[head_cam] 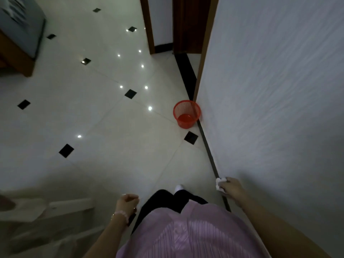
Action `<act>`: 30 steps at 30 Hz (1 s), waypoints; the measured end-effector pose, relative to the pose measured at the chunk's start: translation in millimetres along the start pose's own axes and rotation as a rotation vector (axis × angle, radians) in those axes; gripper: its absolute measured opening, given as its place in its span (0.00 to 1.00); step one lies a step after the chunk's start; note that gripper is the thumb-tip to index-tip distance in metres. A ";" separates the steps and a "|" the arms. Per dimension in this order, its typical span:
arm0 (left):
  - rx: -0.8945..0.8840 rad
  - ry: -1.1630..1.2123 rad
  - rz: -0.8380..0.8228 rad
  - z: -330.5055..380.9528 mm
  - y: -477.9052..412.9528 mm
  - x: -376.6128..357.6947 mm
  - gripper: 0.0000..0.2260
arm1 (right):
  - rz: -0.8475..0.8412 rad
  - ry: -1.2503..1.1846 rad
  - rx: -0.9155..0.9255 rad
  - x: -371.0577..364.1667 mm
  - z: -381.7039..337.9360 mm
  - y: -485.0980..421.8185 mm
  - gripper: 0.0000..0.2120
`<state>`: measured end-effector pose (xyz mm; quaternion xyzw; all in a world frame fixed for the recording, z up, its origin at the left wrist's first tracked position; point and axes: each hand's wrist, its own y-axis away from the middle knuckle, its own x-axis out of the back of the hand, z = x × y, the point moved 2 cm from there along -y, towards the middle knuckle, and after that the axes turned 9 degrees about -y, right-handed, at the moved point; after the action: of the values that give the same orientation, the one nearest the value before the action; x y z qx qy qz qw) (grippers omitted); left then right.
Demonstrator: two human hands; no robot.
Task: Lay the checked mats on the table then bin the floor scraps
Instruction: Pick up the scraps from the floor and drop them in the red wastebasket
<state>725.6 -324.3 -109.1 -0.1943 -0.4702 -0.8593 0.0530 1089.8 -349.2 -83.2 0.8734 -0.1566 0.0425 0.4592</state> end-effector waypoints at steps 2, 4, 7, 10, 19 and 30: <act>0.054 -0.031 0.021 13.9 -14.7 4.4 0.08 | -0.005 -0.038 0.070 -2.8 -57.6 -26.2 0.19; 0.111 -0.082 0.037 28.2 -32.0 9.2 0.04 | -0.023 -0.093 0.091 -7.2 -101.6 -55.5 0.15; 0.164 -0.145 0.064 56.9 -67.1 14.7 0.08 | -0.018 -0.135 0.109 -12.0 -159.6 -87.5 0.09; 0.171 -0.135 0.040 119.2 -104.3 7.0 0.05 | -0.002 -0.164 0.140 -14.1 -210.0 -130.6 0.10; -0.079 -0.115 -0.220 394.8 -227.5 -103.0 0.08 | 0.065 -0.337 0.027 -35.3 -320.8 -259.7 0.11; -0.013 -0.039 -0.261 480.5 -365.0 -264.6 0.09 | 0.060 -0.698 -0.328 -86.1 -346.0 -423.2 0.03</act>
<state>1005.3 251.2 -266.3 -0.1484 -0.4867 -0.8580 -0.0696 1164.6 177.2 -236.9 0.7454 -0.3336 -0.2697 0.5102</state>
